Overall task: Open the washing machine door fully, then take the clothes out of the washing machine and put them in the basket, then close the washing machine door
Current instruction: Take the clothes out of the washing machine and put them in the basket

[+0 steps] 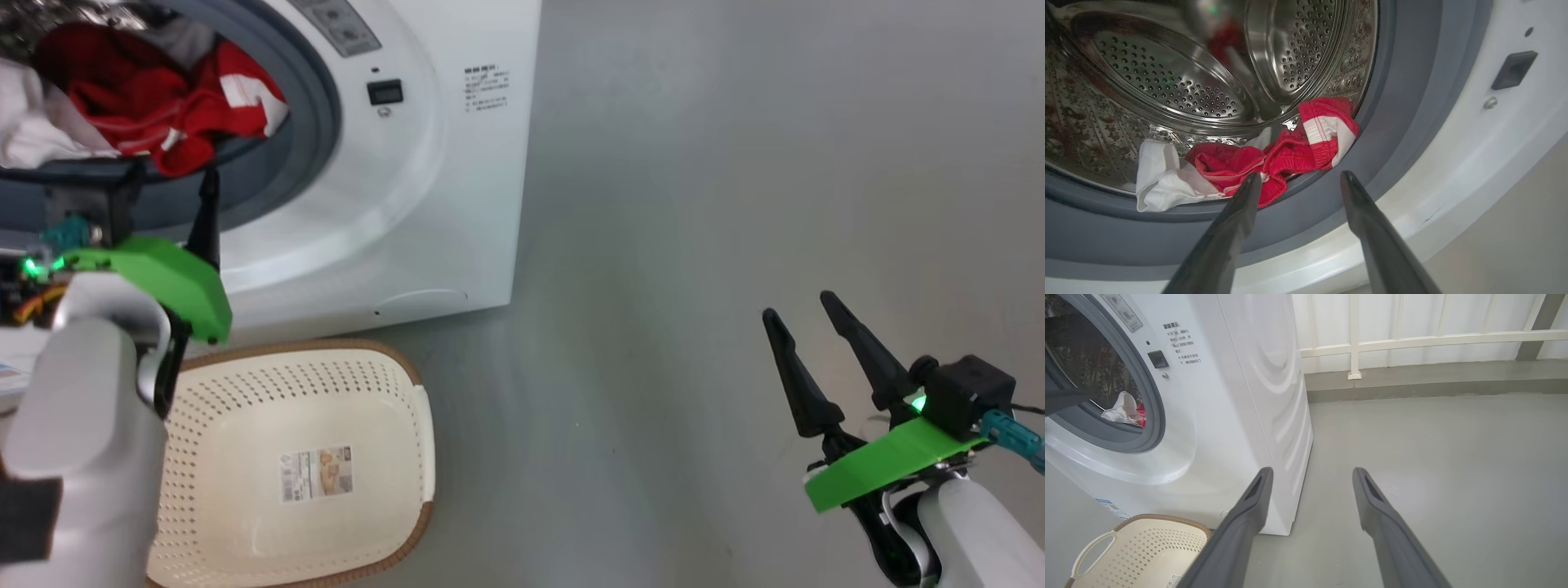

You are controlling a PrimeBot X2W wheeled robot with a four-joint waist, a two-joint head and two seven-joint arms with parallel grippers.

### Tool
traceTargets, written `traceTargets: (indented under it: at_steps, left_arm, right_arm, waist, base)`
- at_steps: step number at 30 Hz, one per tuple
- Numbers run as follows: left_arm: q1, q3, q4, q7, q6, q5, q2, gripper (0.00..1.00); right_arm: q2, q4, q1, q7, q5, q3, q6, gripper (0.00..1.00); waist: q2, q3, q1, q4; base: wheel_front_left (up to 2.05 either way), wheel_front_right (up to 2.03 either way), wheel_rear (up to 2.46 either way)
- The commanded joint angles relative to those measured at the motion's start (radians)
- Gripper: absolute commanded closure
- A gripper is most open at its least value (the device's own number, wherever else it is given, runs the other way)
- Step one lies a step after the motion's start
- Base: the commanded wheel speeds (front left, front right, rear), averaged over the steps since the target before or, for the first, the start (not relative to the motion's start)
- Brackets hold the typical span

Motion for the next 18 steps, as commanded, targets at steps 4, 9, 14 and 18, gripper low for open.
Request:
traceTargets:
  at_steps: [4, 9, 14, 18]
  left_arm:
    - [-0.115, -0.006, 0.071, 0.007, 0.000, 0.033, 0.065, 0.00]
    - [-0.216, -0.030, 0.166, 0.002, 0.008, 0.053, 0.088, 0.00]
    - [-0.297, -0.053, 0.243, 0.003, 0.018, 0.074, 0.118, 0.00]
    - [-0.354, -0.072, 0.289, 0.000, 0.025, 0.090, 0.145, 0.00]
  right_arm:
    - [-0.013, -0.029, -0.037, -0.006, 0.006, 0.023, 0.006, 0.00]
    - [-0.012, -0.036, -0.058, -0.006, 0.004, 0.031, 0.006, 0.00]
    - [-0.008, -0.047, -0.081, -0.006, 0.004, 0.040, 0.006, 0.00]
    - [-0.005, -0.057, -0.100, -0.006, 0.004, 0.045, 0.006, 0.00]
  waist:
    - [0.0000, 0.069, 0.0000, -0.028]
    - [0.0000, 0.115, 0.0000, -0.038]
    - [0.0000, 0.165, 0.0000, -0.055]
    - [0.0000, 0.202, 0.0000, -0.072]
  base:
    - [0.00, 0.00, 0.00]
    - [0.00, 0.00, 0.00]
    - [0.00, 0.00, 0.00]
    - [0.00, 0.00, 0.00]
